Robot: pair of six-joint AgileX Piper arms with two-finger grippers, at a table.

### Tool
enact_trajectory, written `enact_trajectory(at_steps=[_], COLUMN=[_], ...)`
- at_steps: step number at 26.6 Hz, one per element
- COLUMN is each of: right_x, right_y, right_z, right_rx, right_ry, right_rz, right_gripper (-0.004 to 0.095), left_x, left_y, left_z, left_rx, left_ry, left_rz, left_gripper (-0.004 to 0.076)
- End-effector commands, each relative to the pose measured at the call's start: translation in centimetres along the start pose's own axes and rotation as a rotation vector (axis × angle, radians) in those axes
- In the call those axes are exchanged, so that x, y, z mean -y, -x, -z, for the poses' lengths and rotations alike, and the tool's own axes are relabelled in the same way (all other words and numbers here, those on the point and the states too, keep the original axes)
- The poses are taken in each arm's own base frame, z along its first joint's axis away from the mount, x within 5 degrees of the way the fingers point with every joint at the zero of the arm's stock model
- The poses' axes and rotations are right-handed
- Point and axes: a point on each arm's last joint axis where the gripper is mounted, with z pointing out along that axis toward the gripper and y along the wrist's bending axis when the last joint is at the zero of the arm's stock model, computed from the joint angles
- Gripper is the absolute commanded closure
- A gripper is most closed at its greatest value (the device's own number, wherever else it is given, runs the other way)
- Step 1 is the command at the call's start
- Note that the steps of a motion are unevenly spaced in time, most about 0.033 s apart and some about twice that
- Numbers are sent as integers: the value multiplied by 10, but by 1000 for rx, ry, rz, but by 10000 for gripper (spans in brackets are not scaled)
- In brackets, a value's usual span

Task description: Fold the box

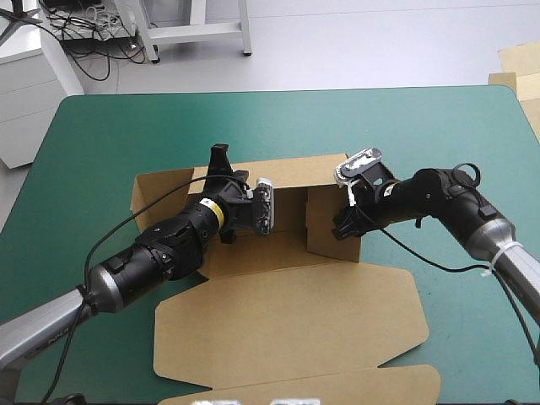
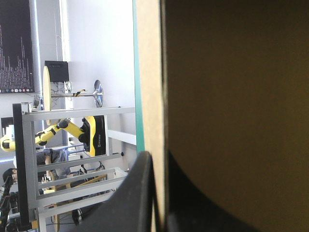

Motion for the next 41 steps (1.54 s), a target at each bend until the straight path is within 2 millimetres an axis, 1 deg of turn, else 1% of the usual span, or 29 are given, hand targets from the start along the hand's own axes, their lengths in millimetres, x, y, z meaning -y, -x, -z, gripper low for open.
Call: enact_trajectory(at_steps=[1,5,8,10,11,12,15,17,18,20,23,28,30,31,32,33,35,36,37,39,40,41], right_x=[-2,-5,-5,-3,-2,0,3,5,7,12,20,33,36,39,39,39,38,38,38,38,38,38], right_y=[9,8,7,8,9,10,10,9,10,10,12,14,14,14,14,14,14,14,14,13,13,12], right_z=[14,14,14,14,14,14,14,14,15,15,18,22,23,24,24,24,24,24,24,24,24,24], right_rx=[66,46,40,56,64,71,76,73,77,87,122,156,162,164,164,162,163,165,165,160,156,151], right_ry=[-22,7,9,-6,-21,-38,-75,-100,-119,-173,-262,-394,-426,-436,-435,-433,-430,-425,-425,-424,-424,-424], right_rz=[8,-6,-11,-41,-62,-79,-104,-120,-132,-164,-188,-197,-191,-195,-196,-199,-203,-210,-210,-212,-213,-214], right_gripper=[723,930,925,920,917,917,917,917,917,917,917,919,928,928,928,928,928,928,928,928,928,928], left_x=[-5,-4,-4,-4,-5,-5,-5,-10,-13,-18,-25,-31,-32,-35,-36,-38,-40,-44,-45,-49,-54,-64], left_y=[21,20,21,22,22,23,27,30,33,40,55,90,101,105,106,106,105,103,102,102,102,98], left_z=[13,13,14,14,14,14,15,17,19,25,38,73,85,93,94,96,98,99,100,105,109,112], left_rx=[128,119,127,135,143,153,193,218,223,211,192,258,289,282,275,269,250,224,212,202,204,206], left_ry=[27,20,20,21,23,25,29,36,39,45,56,66,68,77,78,82,88,93,88,56,26,-2], left_rz=[28,40,44,44,44,44,79,146,188,235,222,197,178,143,131,122,102,86,84,89,83,108], left_gripper=[734,734,729,684,634,568,314,179,131,104,105,107,136,224,279,363,582,720,700,708,708,708])
